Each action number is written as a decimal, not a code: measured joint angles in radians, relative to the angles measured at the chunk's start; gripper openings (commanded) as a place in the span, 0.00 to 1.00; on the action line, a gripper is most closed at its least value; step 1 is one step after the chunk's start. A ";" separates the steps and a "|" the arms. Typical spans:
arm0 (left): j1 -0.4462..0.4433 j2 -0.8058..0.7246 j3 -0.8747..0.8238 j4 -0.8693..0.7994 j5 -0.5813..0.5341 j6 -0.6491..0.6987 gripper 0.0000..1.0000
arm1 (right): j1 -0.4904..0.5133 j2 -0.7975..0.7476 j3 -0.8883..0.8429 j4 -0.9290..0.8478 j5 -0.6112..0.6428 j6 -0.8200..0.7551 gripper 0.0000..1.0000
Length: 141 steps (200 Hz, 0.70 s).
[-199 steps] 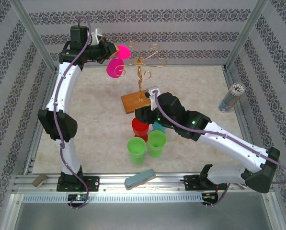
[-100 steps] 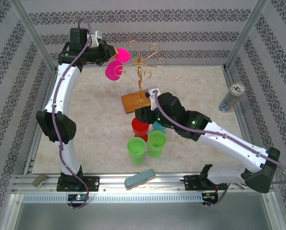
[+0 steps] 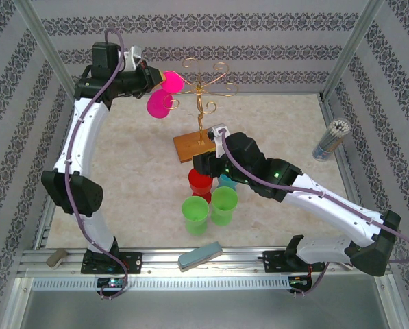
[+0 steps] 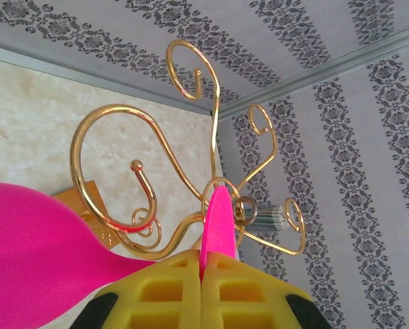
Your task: Take the wine glass off the wine glass rack
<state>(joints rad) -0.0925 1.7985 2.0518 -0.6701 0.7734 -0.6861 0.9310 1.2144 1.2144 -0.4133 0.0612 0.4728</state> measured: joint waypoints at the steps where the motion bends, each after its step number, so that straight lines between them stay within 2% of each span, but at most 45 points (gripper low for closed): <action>1: 0.000 -0.003 -0.002 0.000 0.000 0.000 0.00 | 0.000 0.000 0.000 0.000 0.000 0.000 0.47; 58: 0.026 -0.114 -0.151 0.028 0.000 0.002 0.00 | 0.000 0.000 0.000 0.000 -0.004 0.000 0.47; 141: 0.174 -0.290 -0.386 0.081 0.023 0.002 0.00 | 0.000 -0.002 -0.002 0.007 -0.012 0.003 0.47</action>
<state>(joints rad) 0.0814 1.5085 1.6661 -0.5892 0.7959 -0.6842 0.9310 1.2125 1.2121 -0.4065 0.0490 0.4759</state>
